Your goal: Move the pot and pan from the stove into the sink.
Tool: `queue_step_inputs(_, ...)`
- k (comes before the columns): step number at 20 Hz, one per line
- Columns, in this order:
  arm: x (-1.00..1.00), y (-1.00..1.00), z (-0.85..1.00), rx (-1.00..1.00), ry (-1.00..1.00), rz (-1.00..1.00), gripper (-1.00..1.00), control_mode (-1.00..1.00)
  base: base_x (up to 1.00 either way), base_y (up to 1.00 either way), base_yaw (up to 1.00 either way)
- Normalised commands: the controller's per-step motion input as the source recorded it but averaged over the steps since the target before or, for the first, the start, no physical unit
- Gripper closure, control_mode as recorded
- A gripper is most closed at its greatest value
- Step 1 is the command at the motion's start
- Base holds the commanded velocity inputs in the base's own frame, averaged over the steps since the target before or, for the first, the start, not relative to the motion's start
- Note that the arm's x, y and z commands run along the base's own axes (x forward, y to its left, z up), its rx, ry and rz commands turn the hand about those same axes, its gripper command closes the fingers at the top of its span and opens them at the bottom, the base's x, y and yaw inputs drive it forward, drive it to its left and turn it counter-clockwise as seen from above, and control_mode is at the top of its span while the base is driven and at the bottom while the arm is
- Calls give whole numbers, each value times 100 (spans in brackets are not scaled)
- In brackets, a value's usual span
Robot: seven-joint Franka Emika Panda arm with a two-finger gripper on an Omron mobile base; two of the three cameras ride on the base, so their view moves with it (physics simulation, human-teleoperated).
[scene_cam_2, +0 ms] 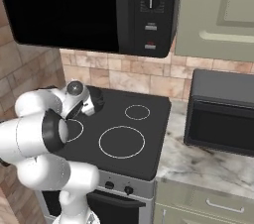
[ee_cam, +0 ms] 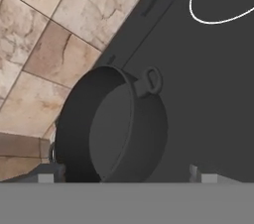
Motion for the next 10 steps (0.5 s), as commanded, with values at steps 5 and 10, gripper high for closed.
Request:
queue_step_inputs(5,29,2,-15,0,1,-2,-100,-100,0,0,0)
queue_step_inputs(10,14,0,-7,0,0,0,-100,-100,0,0,0)
